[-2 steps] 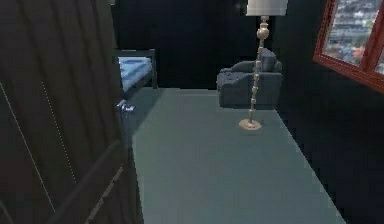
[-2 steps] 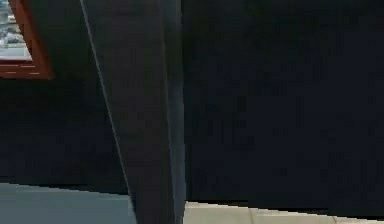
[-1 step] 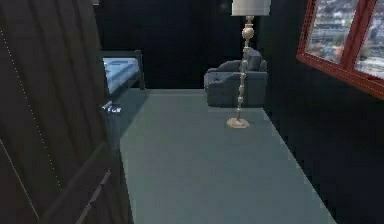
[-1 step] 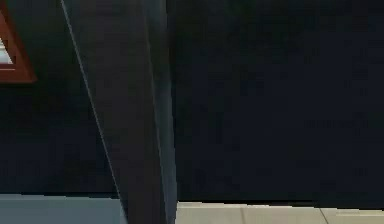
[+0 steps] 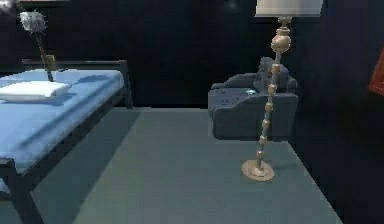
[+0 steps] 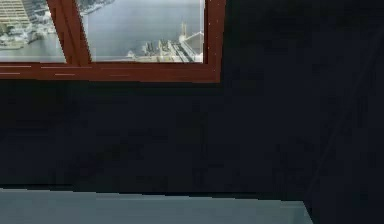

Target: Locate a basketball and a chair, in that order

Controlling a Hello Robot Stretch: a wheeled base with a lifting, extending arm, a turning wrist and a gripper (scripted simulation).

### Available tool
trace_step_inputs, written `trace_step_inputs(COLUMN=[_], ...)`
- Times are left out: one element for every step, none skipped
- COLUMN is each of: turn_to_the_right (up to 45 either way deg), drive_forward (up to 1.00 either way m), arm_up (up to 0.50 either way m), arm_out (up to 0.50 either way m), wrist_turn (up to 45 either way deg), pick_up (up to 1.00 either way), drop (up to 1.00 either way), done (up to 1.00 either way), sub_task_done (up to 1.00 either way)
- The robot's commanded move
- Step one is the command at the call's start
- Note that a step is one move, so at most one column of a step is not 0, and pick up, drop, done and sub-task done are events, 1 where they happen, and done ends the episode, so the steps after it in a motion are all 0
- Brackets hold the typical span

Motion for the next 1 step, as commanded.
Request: trace_step_inputs(turn_to_the_right=[12.0], drive_forward=[0.0], arm_up=[0.0], arm_out=[0.0], wrist_turn=[0.0], pick_up=[0.0], drop=[0.0], done=[0.0], sub_task_done=[0.0])
